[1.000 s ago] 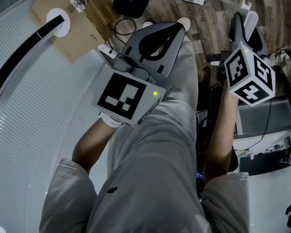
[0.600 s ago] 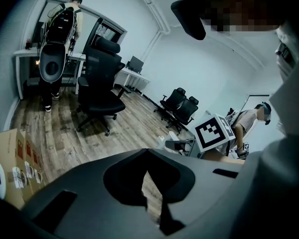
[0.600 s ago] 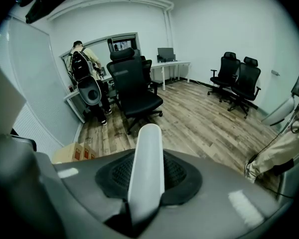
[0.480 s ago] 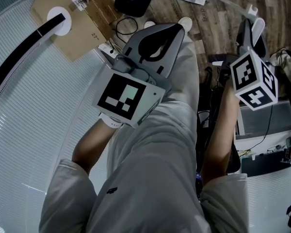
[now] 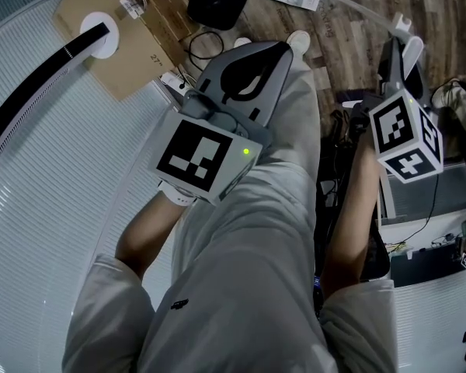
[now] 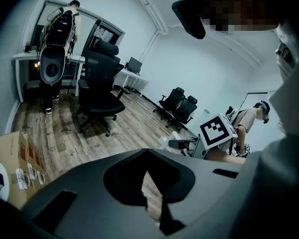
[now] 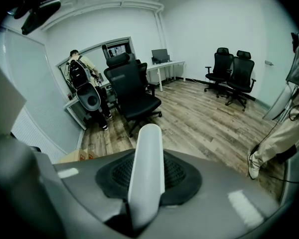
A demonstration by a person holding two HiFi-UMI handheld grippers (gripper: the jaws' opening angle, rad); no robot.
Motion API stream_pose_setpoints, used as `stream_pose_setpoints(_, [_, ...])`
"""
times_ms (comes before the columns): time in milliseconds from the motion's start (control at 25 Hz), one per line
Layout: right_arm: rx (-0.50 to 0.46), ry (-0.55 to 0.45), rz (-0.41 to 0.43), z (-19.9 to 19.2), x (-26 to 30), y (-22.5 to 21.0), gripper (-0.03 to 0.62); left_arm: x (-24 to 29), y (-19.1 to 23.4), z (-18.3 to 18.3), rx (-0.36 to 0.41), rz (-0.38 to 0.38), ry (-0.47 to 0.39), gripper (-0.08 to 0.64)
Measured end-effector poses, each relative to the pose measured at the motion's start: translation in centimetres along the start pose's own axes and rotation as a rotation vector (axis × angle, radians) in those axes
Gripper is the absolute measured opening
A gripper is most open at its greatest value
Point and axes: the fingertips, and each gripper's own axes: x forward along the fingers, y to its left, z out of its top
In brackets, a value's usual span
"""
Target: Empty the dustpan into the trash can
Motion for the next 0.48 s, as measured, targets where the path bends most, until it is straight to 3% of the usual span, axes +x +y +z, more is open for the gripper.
stream_pose_setpoints(480, [0.032,-0.049,0.009,1.5,-3.4,0.5,0.109,-2.5,-1.3,0.7,0.024,0.006,-0.033,0.006])
